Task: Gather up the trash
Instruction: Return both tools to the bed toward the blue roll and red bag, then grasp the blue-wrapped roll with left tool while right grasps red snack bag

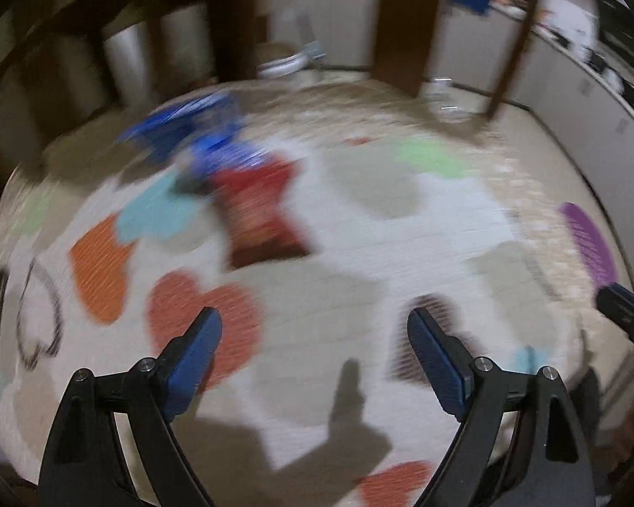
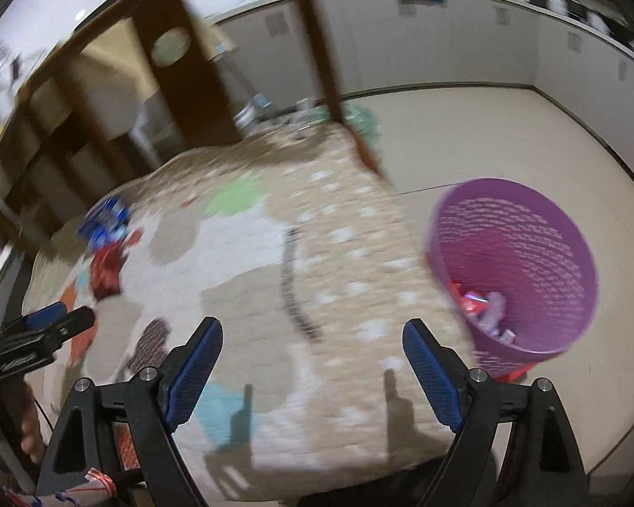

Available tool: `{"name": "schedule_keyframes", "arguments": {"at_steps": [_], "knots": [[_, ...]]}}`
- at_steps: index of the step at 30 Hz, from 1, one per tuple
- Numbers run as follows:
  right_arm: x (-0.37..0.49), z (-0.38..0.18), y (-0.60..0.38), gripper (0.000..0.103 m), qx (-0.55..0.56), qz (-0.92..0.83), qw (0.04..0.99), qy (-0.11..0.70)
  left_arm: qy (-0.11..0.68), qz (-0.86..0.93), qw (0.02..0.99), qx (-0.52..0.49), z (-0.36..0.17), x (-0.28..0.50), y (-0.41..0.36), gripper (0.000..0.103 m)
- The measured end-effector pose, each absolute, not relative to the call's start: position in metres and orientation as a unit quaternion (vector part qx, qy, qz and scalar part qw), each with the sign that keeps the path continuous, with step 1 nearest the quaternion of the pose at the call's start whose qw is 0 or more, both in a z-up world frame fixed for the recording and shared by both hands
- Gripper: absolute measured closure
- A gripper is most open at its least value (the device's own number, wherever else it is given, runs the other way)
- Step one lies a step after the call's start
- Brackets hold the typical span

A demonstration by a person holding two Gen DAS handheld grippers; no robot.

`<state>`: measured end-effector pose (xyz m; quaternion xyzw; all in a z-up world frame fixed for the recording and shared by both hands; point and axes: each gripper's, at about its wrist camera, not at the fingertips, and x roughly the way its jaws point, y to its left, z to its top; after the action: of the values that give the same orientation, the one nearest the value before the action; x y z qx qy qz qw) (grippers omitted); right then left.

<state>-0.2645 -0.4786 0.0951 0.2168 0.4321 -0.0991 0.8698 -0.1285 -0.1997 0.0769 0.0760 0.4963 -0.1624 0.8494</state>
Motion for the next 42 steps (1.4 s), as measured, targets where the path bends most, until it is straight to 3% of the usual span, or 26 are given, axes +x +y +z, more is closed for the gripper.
{"name": "schedule_keyframes", "arguments": {"at_steps": [10,16,23,29,33,34,37,42], "knots": [[-0.224,0.086,-0.403,0.013,0.165,-0.028,0.865,0.473,0.522,-0.08,0.849,0.013,0.044,-0.104,-0.106,0.015],[-0.185,0.092,-0.357,0.013,0.129,0.011,0.871,0.475,0.522,-0.081,0.849,0.009,0.03,-0.105,-0.099,0.014],[-0.113,0.092,-0.298,0.013,0.097,0.069,0.868,0.481,0.509,-0.093,0.856,0.008,0.024,-0.114,-0.097,0.001],[-0.052,0.075,-0.266,0.014,0.091,0.093,0.854,0.504,0.505,-0.098,0.857,0.031,0.021,-0.118,-0.102,0.0],[-0.034,0.056,-0.273,0.04,0.14,0.116,0.831,0.526,0.518,-0.111,0.847,0.044,0.022,-0.115,-0.103,0.0],[-0.034,0.054,-0.279,0.054,0.162,0.123,0.826,0.526,0.526,-0.113,0.842,0.042,0.023,-0.113,-0.102,0.0],[-0.043,0.058,-0.294,0.062,0.169,0.109,0.83,0.52,0.534,-0.11,0.838,0.009,0.032,-0.105,-0.094,0.0],[-0.067,0.06,-0.329,0.064,0.169,0.074,0.839,0.512,0.535,-0.111,0.837,-0.039,0.05,-0.071,-0.094,0.0]]}}
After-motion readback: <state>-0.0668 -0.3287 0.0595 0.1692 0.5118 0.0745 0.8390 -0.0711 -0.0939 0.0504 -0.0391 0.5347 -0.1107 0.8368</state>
